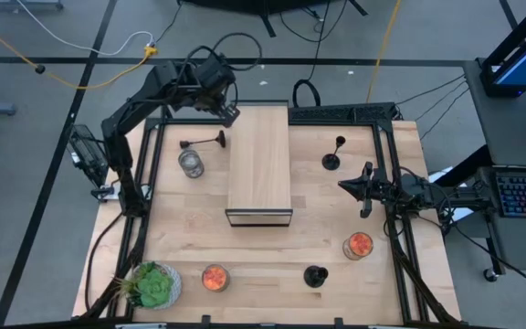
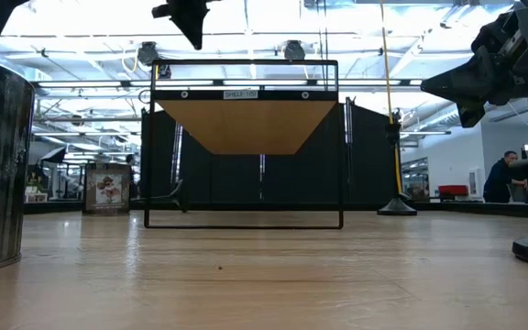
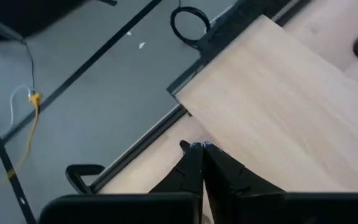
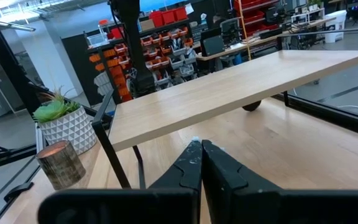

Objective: Pick & Place candle stick holders
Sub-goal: Put the top left black candle holder on the shelf

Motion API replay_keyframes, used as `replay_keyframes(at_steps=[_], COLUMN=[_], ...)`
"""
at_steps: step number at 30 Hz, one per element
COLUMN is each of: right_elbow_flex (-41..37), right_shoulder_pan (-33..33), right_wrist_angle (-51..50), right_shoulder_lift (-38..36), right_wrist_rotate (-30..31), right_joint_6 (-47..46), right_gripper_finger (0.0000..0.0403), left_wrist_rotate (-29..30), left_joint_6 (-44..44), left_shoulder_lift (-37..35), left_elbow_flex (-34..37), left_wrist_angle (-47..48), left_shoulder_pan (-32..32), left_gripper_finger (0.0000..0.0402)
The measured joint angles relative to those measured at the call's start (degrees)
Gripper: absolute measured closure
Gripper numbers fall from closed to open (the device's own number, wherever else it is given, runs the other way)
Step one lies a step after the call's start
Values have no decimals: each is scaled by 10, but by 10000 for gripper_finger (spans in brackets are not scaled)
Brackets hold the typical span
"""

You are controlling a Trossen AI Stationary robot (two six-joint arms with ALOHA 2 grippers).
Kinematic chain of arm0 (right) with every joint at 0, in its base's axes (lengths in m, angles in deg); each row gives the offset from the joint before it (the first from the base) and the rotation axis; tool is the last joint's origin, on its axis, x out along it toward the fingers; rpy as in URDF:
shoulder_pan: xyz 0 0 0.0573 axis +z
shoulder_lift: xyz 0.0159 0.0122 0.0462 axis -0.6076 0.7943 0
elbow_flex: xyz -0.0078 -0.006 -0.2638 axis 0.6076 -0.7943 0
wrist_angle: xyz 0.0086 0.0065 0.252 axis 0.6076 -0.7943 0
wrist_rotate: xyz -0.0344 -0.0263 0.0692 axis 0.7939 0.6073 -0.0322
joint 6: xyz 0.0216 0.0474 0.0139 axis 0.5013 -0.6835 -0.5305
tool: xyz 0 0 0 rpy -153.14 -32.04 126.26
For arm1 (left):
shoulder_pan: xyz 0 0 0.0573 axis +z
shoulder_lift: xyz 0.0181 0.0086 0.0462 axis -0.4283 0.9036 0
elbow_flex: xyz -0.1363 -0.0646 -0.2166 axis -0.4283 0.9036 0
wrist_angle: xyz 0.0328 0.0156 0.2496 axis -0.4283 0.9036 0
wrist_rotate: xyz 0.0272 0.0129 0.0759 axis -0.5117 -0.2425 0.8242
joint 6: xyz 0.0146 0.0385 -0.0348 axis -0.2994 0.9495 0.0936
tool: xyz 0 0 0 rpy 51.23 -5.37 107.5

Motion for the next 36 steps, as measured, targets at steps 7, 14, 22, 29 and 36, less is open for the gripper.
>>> replay_keyframes(at_steps=[7,14,22,29,36], right_elbow_flex=[0,0,0,0,0], right_shoulder_pan=[0,0,0,0,0], right_wrist_angle=[0,0,0,0,0], right_shoulder_lift=[0,0,0,0,0], right_wrist_rotate=[-1,-2,-2,-2,-2], right_joint_6=[0,0,-1,-2,-2], right_gripper_finger=[403,403,403,403,403], left_wrist_rotate=[-3,-24,-35,-123,-156], left_joint_6=[-75,-110,-186,-230,-219], left_shoulder_lift=[0,0,0,1,1], left_elbow_flex=[0,0,4,86,222], left_wrist_angle=[0,0,-1,0,-26], left_shoulder_pan=[51,123,202,260,291], left_gripper_finger=[392,385,395,358,324])
